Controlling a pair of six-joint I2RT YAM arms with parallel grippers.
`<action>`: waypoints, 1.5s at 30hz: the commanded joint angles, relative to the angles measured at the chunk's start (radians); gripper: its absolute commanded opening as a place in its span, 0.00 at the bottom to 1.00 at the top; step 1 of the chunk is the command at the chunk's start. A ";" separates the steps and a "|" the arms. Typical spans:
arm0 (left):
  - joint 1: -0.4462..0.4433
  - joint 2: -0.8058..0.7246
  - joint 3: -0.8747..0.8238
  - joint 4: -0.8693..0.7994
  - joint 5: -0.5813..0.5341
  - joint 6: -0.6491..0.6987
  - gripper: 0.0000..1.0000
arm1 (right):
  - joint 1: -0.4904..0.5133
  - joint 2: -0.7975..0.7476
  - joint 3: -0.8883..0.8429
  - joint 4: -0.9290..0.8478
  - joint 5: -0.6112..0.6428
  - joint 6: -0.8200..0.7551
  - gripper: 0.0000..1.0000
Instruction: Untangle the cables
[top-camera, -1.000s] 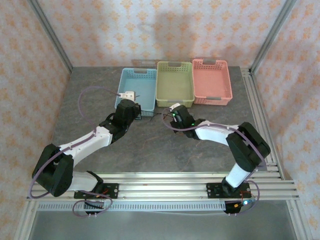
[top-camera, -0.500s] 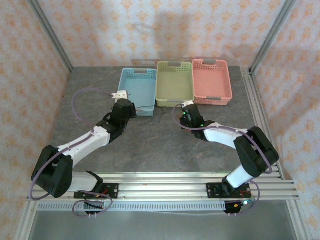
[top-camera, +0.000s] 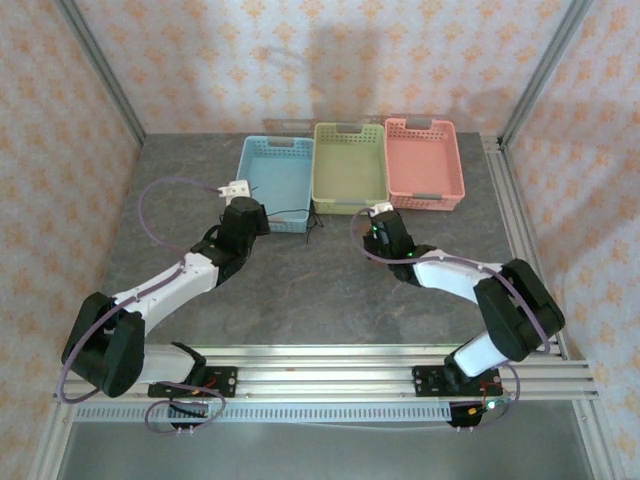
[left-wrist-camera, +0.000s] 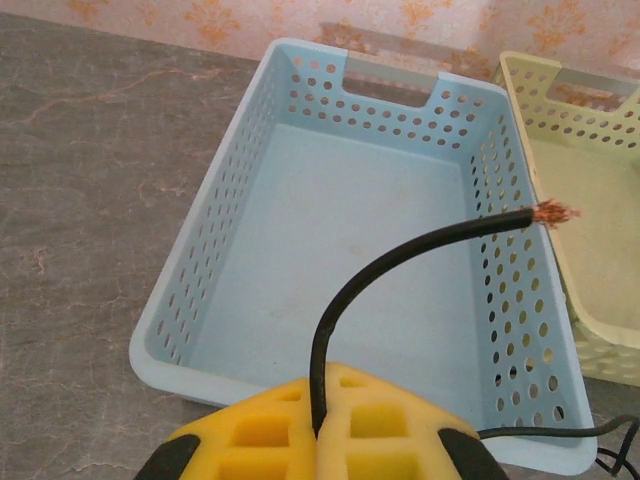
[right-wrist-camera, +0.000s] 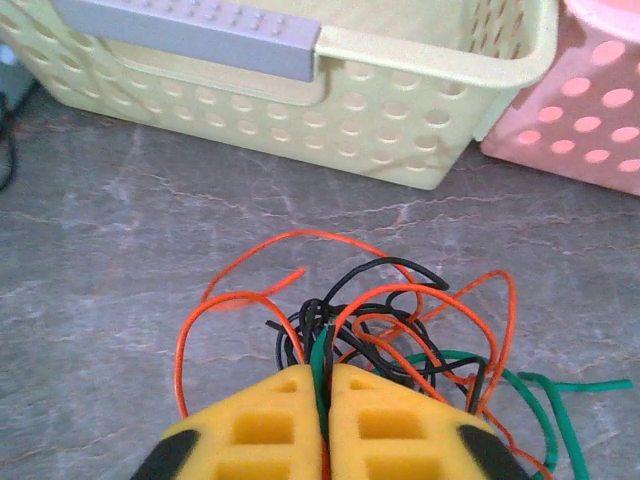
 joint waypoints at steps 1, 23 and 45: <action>-0.001 -0.019 -0.008 0.009 0.041 0.013 0.00 | 0.002 -0.047 -0.029 0.079 -0.075 0.001 0.37; -0.011 0.047 0.013 0.113 0.411 0.062 0.00 | 0.152 -0.006 -0.055 0.276 -0.306 -0.076 0.57; -0.013 0.068 0.034 0.091 0.418 0.059 0.00 | 0.158 0.170 0.113 0.042 -0.163 -0.065 0.52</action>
